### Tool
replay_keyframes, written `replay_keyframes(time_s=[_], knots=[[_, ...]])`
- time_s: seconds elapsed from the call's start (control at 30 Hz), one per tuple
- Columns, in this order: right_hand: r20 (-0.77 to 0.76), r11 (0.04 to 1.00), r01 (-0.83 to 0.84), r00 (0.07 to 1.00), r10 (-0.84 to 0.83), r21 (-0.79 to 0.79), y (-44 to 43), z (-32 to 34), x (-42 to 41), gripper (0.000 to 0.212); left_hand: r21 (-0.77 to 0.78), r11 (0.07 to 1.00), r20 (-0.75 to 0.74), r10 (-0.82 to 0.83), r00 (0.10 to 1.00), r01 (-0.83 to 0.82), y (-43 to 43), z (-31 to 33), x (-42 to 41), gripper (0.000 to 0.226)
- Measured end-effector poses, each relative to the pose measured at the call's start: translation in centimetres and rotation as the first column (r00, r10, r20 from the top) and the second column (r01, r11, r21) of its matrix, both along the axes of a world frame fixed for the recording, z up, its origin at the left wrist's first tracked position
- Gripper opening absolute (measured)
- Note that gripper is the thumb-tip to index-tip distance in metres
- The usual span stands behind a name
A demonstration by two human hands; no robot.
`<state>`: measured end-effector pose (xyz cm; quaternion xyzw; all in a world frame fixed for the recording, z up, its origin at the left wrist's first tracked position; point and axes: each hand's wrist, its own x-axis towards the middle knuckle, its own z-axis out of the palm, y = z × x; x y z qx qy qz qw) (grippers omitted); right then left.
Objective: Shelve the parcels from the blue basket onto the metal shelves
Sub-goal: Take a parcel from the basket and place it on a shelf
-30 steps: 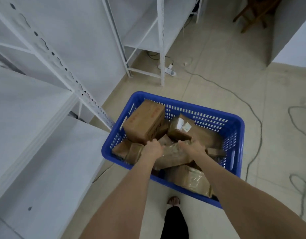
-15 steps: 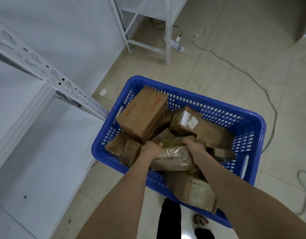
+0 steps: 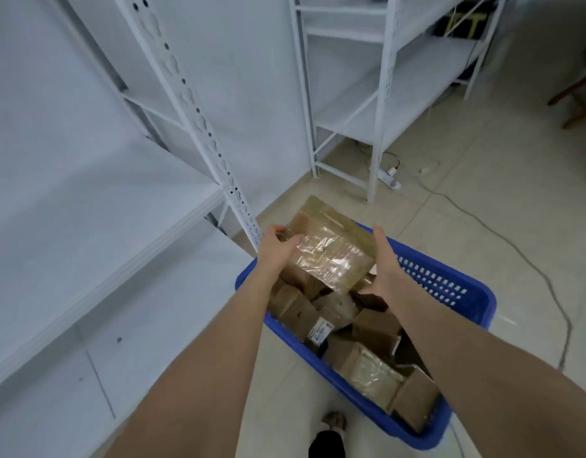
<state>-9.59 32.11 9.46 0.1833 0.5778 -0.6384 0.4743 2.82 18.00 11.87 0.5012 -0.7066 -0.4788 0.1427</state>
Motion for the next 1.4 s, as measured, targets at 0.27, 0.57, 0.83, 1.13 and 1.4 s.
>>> replay_keyframes(time_s=[0.27,0.57,0.83,1.13,1.4], knots=[[-0.09,0.956,-0.154,0.987,0.136,-0.248,1.1,6.7,7.3,0.049,0.159,0.956,-0.158,0.272,0.949,-0.247,4.0,11.1,9.9,0.071],[-0.03,0.874,-0.241,0.967,0.252,-0.422,-1.3,10.7,16.2,0.077,0.124,0.931,-0.276,0.364,0.89,-0.343,4.4,17.0,20.4,0.055],[-0.118,0.843,-0.305,0.952,0.283,-0.443,-4.5,13.4,27.0,0.025,0.207,0.946,-0.352,0.312,0.882,-0.251,1.4,19.9,31.7,0.046],[-0.023,0.76,-0.375,0.903,0.429,-0.531,-8.3,14.2,37.4,0.061,0.033,0.994,-0.259,0.108,0.96,-0.103,-3.4,24.1,42.6,0.034],[-0.076,0.759,-0.347,0.926,0.369,-0.55,-9.9,15.8,42.9,0.053,-0.33,0.906,-0.168,0.22,0.961,-0.265,-6.6,25.0,45.4,0.028]])
